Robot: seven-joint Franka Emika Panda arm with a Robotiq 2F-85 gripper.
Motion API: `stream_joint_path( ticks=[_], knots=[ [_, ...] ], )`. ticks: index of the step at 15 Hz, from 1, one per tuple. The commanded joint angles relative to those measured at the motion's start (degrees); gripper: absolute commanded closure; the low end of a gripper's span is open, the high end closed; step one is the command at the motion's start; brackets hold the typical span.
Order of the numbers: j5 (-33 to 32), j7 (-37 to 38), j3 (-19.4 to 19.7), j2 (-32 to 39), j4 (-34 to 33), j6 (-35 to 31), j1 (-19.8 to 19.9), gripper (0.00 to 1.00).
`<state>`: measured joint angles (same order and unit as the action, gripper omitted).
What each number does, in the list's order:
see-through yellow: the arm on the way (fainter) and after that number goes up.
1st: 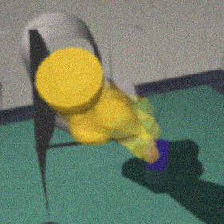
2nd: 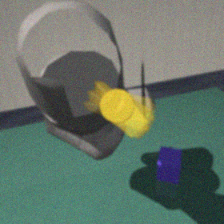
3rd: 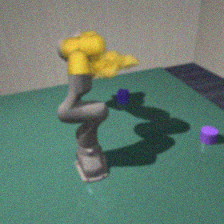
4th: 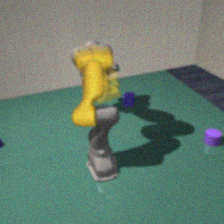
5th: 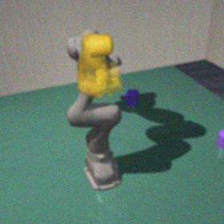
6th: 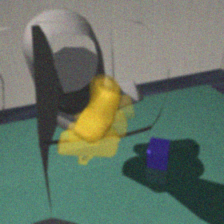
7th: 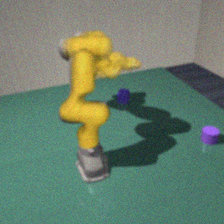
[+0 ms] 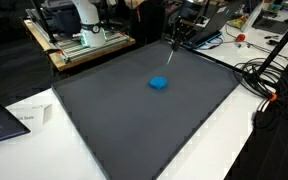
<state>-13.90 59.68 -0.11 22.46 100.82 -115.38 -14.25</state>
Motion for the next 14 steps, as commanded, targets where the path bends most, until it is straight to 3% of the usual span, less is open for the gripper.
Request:
stream_joint_path(
  ticks=[1, 14],
  knots=[
    [-0.09, 0.06, -0.31, 0.03, -0.15, 0.19, 0.25, 0.97],
    [-14.06, 11.75, 1.38, 14.86, -21.02, 19.0, -7.45, 0.97]
  ],
)
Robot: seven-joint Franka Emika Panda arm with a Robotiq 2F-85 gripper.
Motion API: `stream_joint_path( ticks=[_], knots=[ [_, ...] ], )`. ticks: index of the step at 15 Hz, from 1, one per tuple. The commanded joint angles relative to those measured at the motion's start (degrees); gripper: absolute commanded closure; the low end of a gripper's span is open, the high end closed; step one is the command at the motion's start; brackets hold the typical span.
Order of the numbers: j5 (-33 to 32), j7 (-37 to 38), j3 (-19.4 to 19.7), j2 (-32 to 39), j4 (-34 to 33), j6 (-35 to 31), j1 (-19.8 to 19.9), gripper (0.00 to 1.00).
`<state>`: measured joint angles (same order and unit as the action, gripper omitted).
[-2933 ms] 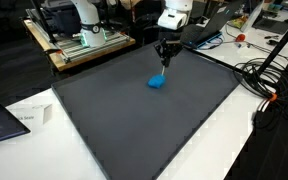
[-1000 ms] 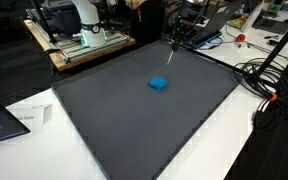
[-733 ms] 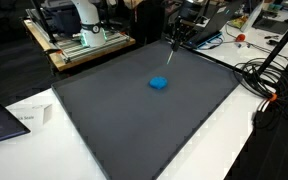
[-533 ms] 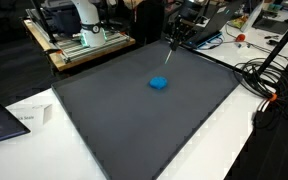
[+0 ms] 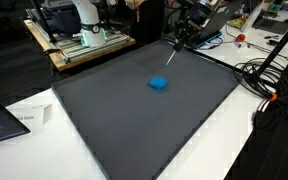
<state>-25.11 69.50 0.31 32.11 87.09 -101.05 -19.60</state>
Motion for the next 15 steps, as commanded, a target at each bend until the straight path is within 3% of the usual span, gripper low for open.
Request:
stream_joint_path(
  ticks=[1, 15],
  knots=[
    [-3.49, 2.13, 1.11, 6.61, -9.04, 5.97, -2.59, 0.97],
    [-6.46, 2.77, 5.42, 25.06, -31.49, 20.34, -6.93, 0.97]
  ],
)
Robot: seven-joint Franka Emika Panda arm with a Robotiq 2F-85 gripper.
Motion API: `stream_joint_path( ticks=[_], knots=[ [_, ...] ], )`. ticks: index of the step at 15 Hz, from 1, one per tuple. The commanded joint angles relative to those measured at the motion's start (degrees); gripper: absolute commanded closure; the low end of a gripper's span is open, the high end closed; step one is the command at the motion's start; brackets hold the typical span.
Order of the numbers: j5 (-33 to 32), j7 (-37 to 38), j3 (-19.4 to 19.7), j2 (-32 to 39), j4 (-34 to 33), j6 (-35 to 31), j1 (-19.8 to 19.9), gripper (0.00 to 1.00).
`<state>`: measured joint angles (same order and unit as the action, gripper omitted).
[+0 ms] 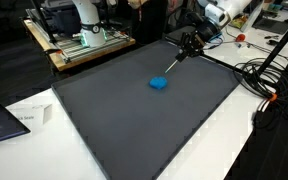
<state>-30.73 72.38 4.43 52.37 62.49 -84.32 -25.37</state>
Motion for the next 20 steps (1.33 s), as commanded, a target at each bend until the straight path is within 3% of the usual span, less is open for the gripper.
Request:
stream_joint_path(
  ticks=[1, 11, 20],
  knots=[
    [-0.72, -0.29, 1.55, 6.0, -8.23, 4.23, -1.28, 0.97],
    [-0.78, -0.31, 4.34, 14.53, -17.73, 7.44, -1.74, 0.97],
    [0.91, -3.67, 3.3, 12.04, -18.72, 7.48, -0.43, 0.97]
  ],
)
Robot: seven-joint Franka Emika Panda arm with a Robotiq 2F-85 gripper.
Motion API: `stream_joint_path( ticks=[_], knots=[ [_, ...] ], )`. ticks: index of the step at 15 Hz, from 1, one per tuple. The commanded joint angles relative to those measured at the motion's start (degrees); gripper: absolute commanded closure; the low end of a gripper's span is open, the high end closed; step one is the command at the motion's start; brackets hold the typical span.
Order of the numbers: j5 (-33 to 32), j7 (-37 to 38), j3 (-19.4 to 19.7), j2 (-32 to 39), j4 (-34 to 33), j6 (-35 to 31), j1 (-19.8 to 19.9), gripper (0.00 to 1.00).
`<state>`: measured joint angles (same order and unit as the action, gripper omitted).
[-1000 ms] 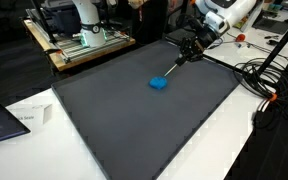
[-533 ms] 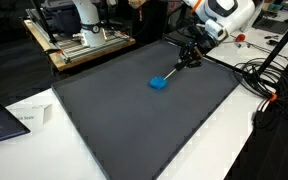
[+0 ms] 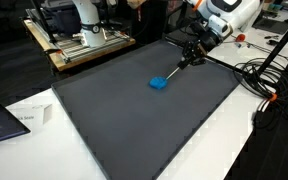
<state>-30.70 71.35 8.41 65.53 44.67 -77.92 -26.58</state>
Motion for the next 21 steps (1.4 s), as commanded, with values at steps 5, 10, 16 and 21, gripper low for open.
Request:
stream_joint_path(
  ticks=[5, 10, 16, 21],
  knots=[
    [3.72, -7.94, -2.51, -4.39, 0.46, 0.37, 3.55, 0.97],
    [8.17, -13.9, -4.69, -7.27, 1.5, 0.54, 7.27, 0.97],
    [11.53, -17.9, -6.31, -9.36, 3.73, -0.6, 10.82, 0.97],
    [13.07, -21.18, -8.1, -12.03, 7.04, -3.39, 13.37, 0.97]
  ],
)
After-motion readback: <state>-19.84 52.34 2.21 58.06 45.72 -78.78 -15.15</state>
